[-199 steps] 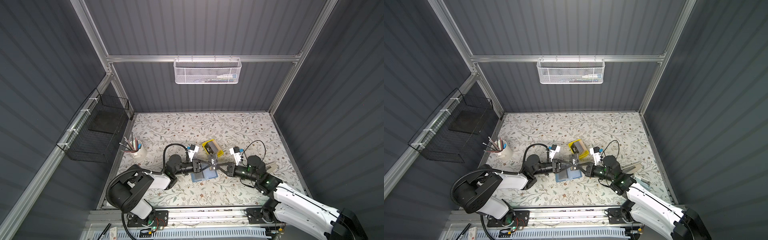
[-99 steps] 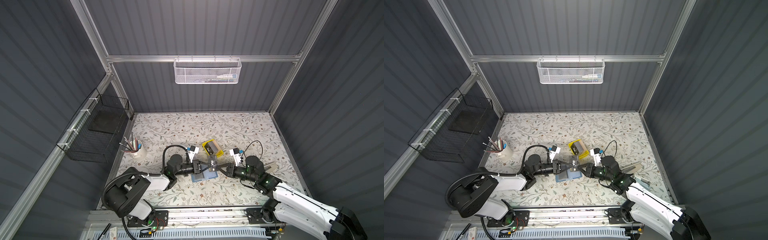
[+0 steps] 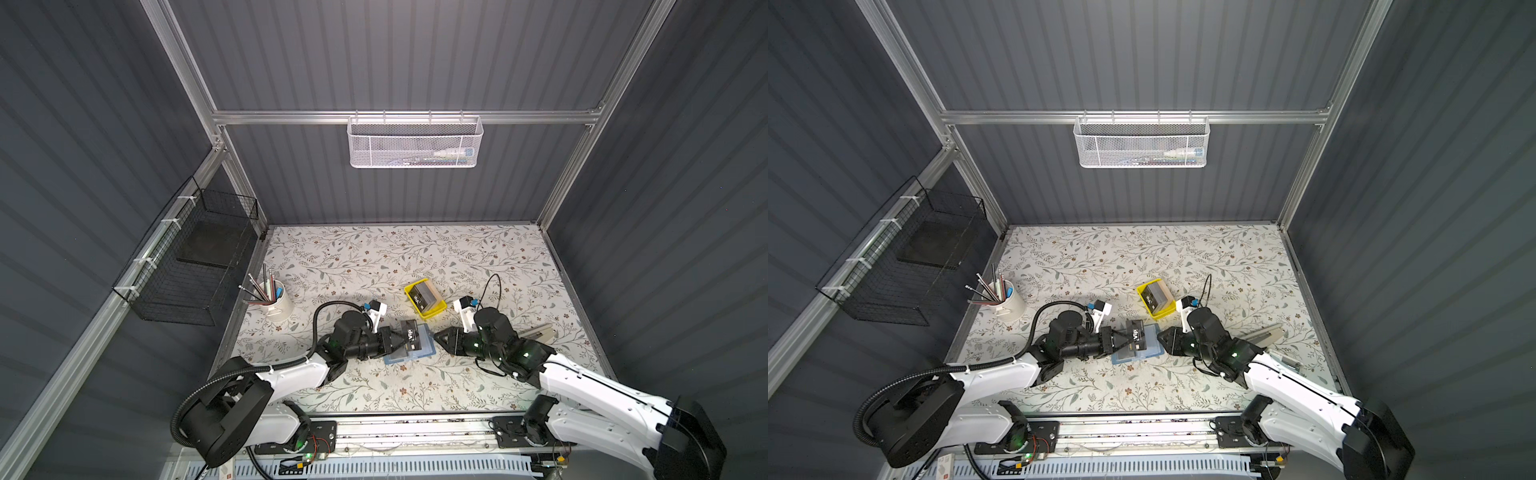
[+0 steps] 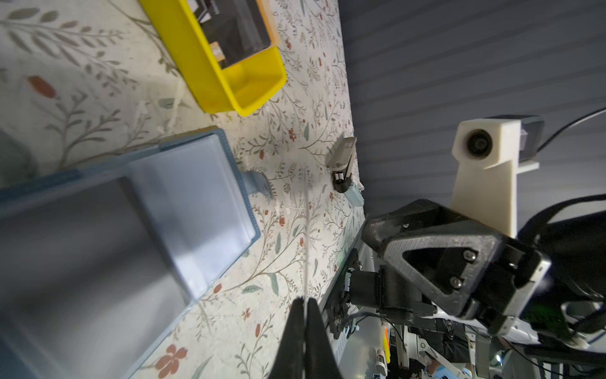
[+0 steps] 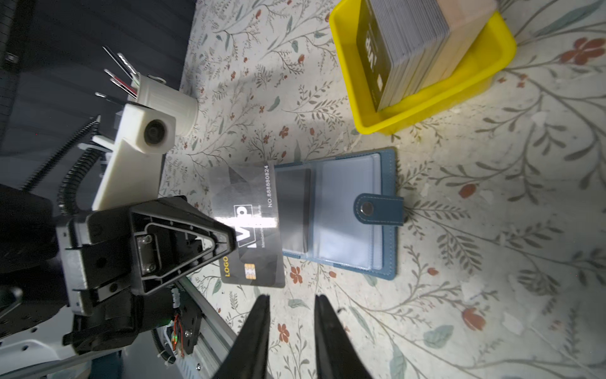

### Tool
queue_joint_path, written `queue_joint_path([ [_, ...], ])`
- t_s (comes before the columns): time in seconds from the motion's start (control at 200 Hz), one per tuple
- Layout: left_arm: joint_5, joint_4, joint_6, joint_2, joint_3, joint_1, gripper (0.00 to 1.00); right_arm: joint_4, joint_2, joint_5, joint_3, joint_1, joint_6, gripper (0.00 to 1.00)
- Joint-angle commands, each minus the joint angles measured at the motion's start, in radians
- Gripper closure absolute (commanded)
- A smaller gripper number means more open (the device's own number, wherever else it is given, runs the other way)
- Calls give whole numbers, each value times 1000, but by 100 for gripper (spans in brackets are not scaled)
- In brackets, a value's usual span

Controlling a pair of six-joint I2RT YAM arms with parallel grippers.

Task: Insert credit cards into a card holder
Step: Insert the credit card into the card slot.

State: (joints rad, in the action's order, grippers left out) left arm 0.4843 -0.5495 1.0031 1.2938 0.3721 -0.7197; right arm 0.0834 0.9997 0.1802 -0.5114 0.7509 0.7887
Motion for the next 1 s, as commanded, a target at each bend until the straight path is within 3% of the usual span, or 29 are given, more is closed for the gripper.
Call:
queue_joint_path([
  [0.0, -56, 96, -25, -33, -23, 0, 100, 65, 47, -43, -26, 8, -51, 73],
  [0.52, -10, 69, -28, -2, -24, 54, 100, 0, 317, -19, -74, 8, 6, 74],
  [0.996, 7, 68, -57, 14, 7, 68, 100, -49, 416, -42, -63, 2, 69, 76],
])
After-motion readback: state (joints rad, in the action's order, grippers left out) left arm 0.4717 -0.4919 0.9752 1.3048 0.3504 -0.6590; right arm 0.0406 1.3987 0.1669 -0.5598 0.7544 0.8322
